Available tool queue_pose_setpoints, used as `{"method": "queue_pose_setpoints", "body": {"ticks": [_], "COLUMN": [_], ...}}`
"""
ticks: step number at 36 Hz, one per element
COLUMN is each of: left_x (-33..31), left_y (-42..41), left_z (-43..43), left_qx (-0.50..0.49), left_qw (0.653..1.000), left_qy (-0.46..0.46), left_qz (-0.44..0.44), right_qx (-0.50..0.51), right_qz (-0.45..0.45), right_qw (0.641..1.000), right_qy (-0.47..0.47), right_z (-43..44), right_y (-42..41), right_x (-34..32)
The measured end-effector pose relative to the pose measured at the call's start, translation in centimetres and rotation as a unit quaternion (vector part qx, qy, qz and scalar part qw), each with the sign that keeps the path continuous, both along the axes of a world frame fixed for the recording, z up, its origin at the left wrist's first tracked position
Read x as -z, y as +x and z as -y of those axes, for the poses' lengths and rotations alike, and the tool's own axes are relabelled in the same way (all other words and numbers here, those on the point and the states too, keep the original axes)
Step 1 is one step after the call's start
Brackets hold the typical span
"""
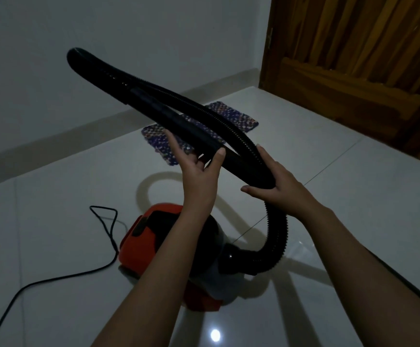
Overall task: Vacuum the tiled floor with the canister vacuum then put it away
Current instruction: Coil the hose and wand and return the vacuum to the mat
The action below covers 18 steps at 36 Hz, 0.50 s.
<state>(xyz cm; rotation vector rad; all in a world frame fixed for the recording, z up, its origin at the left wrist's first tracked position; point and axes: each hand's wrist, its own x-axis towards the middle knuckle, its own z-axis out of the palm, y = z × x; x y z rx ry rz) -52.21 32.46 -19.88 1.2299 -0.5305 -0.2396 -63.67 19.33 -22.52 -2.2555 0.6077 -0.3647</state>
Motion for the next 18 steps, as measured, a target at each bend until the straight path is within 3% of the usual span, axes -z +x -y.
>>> {"method": "queue_pose_setpoints", "body": {"ticks": [3, 8, 11, 15, 18], "left_x": [0.0, 2.1, 5.6, 10.3, 12.6], "left_y": [0.3, 4.0, 7.2, 9.0, 9.3], "left_z": [-0.7, -4.4, -8.3, -12.7, -14.0], "left_qx": [-0.015, -0.172, -0.229, -0.2, -0.139], "left_qw": [1.0, 0.983, 0.958, 0.913, 0.887], "left_qy": [0.017, 0.069, 0.165, 0.352, 0.437], "left_qz": [-0.003, -0.018, -0.048, -0.059, -0.063], "right_qx": [0.0, -0.001, 0.0, 0.0, 0.0], "right_qz": [0.004, 0.006, 0.003, 0.002, 0.003], "right_qw": [1.0, 1.0, 1.0, 1.0, 1.0], "right_qy": [-0.005, -0.011, -0.007, 0.002, 0.009], "right_z": [0.0, 0.0, -0.1, -0.1, -0.1], "right_y": [-0.1, -0.2, -0.1, 0.1, 0.2], "right_x": [0.0, 0.0, 0.0, 0.1, 0.3]}}
